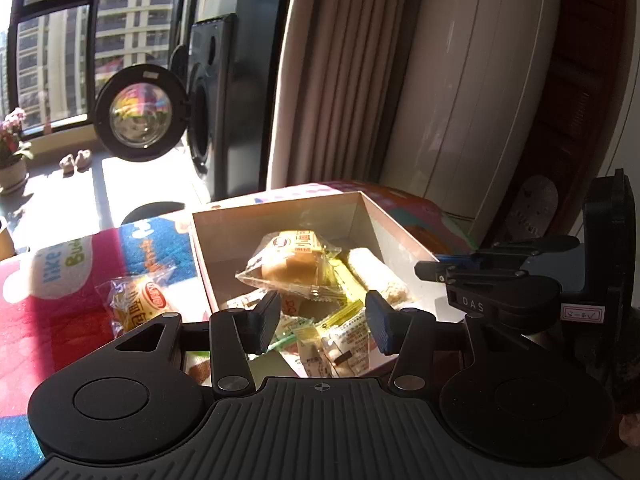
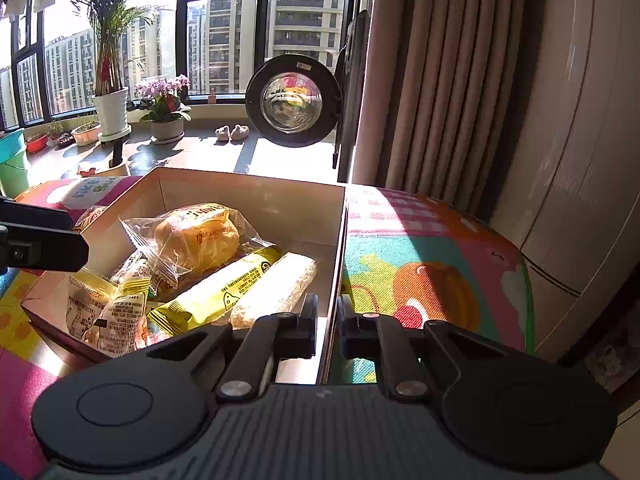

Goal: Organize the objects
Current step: 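Lower the second bun packet into the box and open the left gripper, then reach the left gripper to the last round bun packet and grasp it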

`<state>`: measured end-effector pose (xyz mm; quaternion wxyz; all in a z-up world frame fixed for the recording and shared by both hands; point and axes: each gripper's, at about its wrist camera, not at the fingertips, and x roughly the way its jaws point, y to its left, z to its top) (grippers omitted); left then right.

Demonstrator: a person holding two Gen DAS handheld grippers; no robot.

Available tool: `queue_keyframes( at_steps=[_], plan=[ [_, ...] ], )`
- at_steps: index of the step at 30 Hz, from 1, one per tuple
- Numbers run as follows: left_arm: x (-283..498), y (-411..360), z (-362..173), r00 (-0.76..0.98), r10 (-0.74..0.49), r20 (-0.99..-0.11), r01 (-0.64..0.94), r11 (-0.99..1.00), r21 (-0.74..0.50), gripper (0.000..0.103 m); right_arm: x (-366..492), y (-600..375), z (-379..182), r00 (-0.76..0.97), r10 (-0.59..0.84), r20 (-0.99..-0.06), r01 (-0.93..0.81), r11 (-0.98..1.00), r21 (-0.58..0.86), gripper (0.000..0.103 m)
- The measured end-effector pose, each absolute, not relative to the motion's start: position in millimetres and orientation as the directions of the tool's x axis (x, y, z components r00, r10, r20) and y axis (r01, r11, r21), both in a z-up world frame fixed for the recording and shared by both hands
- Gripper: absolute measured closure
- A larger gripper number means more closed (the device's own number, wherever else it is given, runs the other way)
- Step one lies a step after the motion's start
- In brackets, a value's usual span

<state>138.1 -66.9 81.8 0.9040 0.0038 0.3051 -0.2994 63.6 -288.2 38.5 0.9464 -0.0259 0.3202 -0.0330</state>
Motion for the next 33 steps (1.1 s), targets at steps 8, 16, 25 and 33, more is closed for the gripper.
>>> queue_keyframes(
  at_steps=[8, 16, 25, 33],
  plan=[
    [192.6, 26.1, 85.9, 0.765, -0.324, -0.556, 0.094, 0.911, -0.402, 0.052, 63.1, -289.4, 38.2, 0.795, -0.075, -0.602, 0.046, 0.997, -0.063, 0.091],
    [225.0, 33.7, 41.5, 0.689, -0.310, -0.655, 0.024, 0.913, -0.407, 0.052, 63.1, -286.7, 38.1, 0.793, -0.075, -0.604, 0.039, 0.997, -0.071, 0.086],
    [225.1, 10.7, 13.2, 0.671, -0.283, -0.685, 0.062, 0.942, -0.328, 0.032, 64.3, -282.3, 37.6, 0.793, -0.076, -0.604, 0.031, 0.996, -0.084, 0.080],
    [196.7, 18.8, 20.0, 0.691, -0.244, -0.680, 0.126, 0.968, -0.219, 0.045, 62.8, -280.8, 37.5, 0.794, -0.070, -0.604, 0.027, 0.996, -0.080, 0.079]
  ],
)
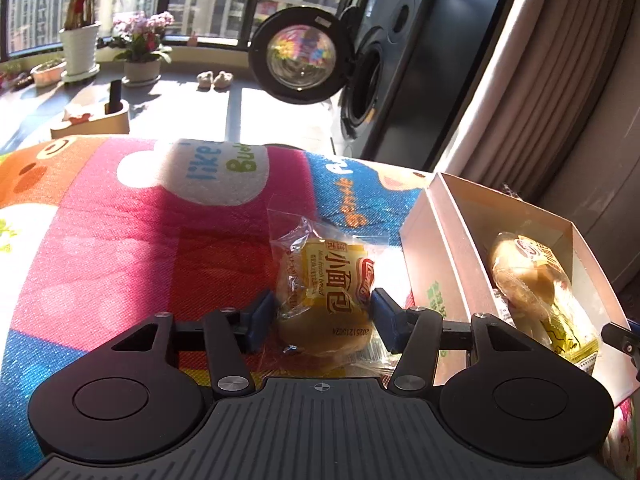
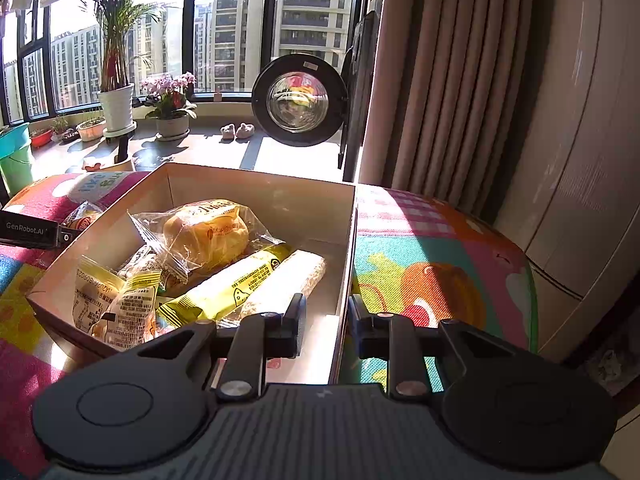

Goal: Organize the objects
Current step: 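Reach the left gripper to the last round bun packet and grasp it, then lift the bun packet with the left gripper and carry it over the box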

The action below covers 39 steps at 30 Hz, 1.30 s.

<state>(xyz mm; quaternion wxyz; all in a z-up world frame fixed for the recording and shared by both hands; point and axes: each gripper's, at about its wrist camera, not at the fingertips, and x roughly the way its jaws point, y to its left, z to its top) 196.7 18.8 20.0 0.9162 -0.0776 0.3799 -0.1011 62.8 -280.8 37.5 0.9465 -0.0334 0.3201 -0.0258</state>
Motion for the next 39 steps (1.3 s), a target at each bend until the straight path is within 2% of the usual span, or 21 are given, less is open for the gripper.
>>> queue_keyframes(
  at_steps=[3, 8, 13, 18, 22, 29, 33, 39],
  plan=[
    [166.3, 31.1, 23.2, 0.701, -0.222, -0.678, 0.164, 0.975, -0.149, 0.045, 63.3, -281.2, 37.3, 0.795, -0.070, -0.603, 0.027, 0.996, -0.080, 0.079],
    [122.1, 67.6, 25.5, 0.683, -0.218, -0.697, 0.135, 0.976, -0.173, 0.045, 63.7, -282.1, 36.9, 0.794, -0.073, -0.603, 0.032, 0.996, -0.079, 0.078],
    [106.0, 73.9, 28.5, 0.692, -0.195, -0.695, 0.143, 0.981, -0.133, 0.045, 65.2, -280.7, 36.5, 0.793, -0.079, -0.604, 0.030, 0.995, -0.092, 0.075],
    [122.1, 63.7, 16.7, 0.686, -0.159, -0.710, 0.129, 0.987, -0.097, 0.031, 64.7, -280.4, 36.8, 0.791, -0.081, -0.606, 0.028, 0.995, -0.097, 0.075],
    [128.3, 46.8, 11.9, 0.709, -0.098, -0.699, 0.126, 0.992, -0.012, 0.028, 64.4, -280.2, 37.2, 0.789, -0.078, -0.610, 0.024, 0.995, -0.097, 0.075],
    [129.1, 58.1, 13.3, 0.716, -0.135, -0.685, 0.110, 0.991, -0.081, 0.029, 72.5, -281.7, 42.2, 0.800, -0.087, -0.594, 0.033, 0.994, -0.102, 0.075],
    [128.7, 58.7, 13.0, 0.717, -0.137, -0.683, 0.112, 0.990, -0.081, 0.030, 86.6, -282.1, 41.2, 0.789, -0.080, -0.609, 0.043, 0.996, -0.076, 0.075],
    [128.7, 57.6, 13.0, 0.714, -0.134, -0.687, 0.111, 0.991, -0.078, 0.030, 88.8, -278.2, 38.2, 0.789, -0.106, -0.605, 0.048, 0.993, -0.111, 0.077]
  ],
)
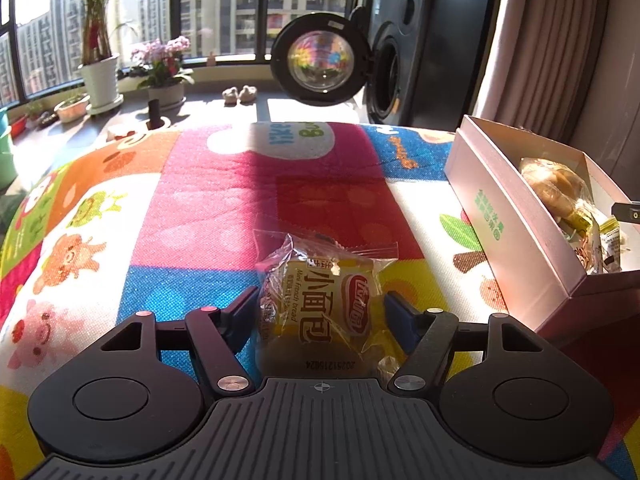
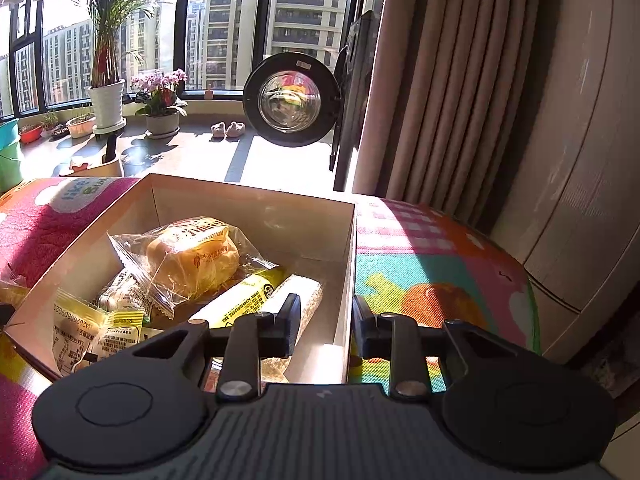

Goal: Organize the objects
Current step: 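Lift the bun packet with the left gripper and carry it over the box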

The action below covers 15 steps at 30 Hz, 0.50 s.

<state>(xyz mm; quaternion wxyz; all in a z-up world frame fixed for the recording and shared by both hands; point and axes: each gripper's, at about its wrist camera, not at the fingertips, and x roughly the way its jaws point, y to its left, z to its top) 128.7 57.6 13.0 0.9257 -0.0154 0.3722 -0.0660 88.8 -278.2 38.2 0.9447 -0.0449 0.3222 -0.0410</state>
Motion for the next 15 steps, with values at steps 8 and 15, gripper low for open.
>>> queue_keyframes(
  at_steps=[8, 15],
  plan=[
    [130.0, 57.4, 13.7, 0.709, -0.131, -0.692, 0.097, 0.991, -0.088, 0.030, 87.2, -279.3, 36.3, 0.792, -0.110, -0.600, 0.050, 0.992, -0.116, 0.077],
    [125.5, 53.7, 10.7, 0.727, -0.114, -0.677, 0.097, 0.993, -0.062, 0.031, 85.6, -280.5, 37.1, 0.795, -0.106, -0.598, 0.047, 0.992, -0.114, 0.076]
  ],
)
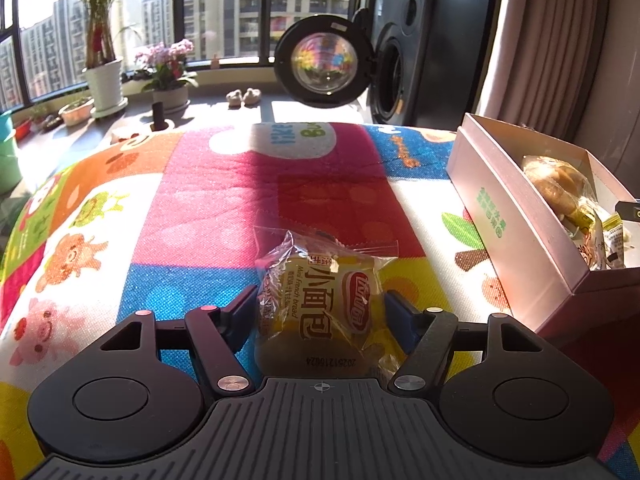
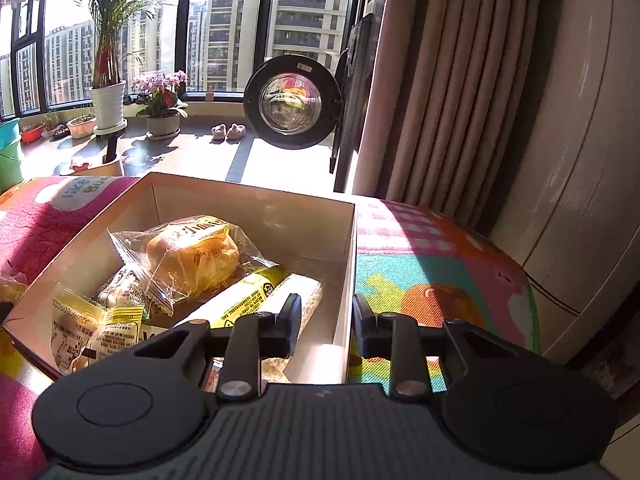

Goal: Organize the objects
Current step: 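Lift the bun packet with the left gripper and carry it over the box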

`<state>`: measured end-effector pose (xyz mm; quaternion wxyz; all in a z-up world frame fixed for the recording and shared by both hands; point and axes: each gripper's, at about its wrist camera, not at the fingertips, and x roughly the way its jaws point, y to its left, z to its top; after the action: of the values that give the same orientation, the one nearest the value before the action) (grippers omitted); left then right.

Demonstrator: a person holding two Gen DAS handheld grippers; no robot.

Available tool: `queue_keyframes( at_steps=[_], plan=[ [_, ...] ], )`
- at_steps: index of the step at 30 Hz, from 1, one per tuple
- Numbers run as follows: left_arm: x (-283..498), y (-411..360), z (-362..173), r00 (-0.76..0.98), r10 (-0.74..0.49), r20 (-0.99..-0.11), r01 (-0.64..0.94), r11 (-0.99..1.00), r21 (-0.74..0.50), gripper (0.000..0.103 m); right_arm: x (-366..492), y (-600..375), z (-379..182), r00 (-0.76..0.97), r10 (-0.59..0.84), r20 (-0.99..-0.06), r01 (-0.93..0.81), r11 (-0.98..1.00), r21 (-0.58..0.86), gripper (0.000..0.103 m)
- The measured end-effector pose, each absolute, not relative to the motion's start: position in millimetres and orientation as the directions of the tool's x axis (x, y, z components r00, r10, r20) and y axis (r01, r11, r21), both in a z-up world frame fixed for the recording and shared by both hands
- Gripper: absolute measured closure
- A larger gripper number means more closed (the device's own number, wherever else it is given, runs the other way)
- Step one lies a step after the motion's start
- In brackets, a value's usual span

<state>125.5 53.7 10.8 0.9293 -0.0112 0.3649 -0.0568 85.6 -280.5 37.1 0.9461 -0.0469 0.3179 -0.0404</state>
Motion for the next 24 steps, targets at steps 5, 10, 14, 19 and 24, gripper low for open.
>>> queue_keyframes(
  at_steps=[5, 10, 14, 19, 24],
  plan=[
    [123.1, 53.6, 11.6, 0.726, -0.112, -0.678, 0.104, 0.993, -0.054, 0.031, 85.8, -280.7, 37.3, 0.795, -0.105, -0.597, 0.045, 0.992, -0.115, 0.075],
    [114.4, 48.0, 10.3, 0.738, -0.081, -0.670, 0.110, 0.994, 0.002, 0.030, 84.9, -279.2, 38.2, 0.796, -0.105, -0.596, 0.045, 0.992, -0.114, 0.075],
    [113.8, 53.4, 11.8, 0.739, -0.087, -0.668, 0.090, 0.996, -0.030, 0.034, 84.8, -279.0, 38.2, 0.796, -0.103, -0.596, 0.044, 0.993, -0.113, 0.075],
    [113.9, 61.6, 18.6, 0.720, -0.109, -0.685, 0.059, 0.994, -0.097, 0.044, 85.0, -278.5, 37.5, 0.797, -0.103, -0.595, 0.042, 0.992, -0.116, 0.075],
    [111.4, 51.0, 51.7, 0.762, -0.186, -0.621, 0.113, 0.981, -0.155, 0.045, 84.6, -279.8, 36.9, 0.803, -0.097, -0.588, 0.042, 0.993, -0.106, 0.075]
  ],
)
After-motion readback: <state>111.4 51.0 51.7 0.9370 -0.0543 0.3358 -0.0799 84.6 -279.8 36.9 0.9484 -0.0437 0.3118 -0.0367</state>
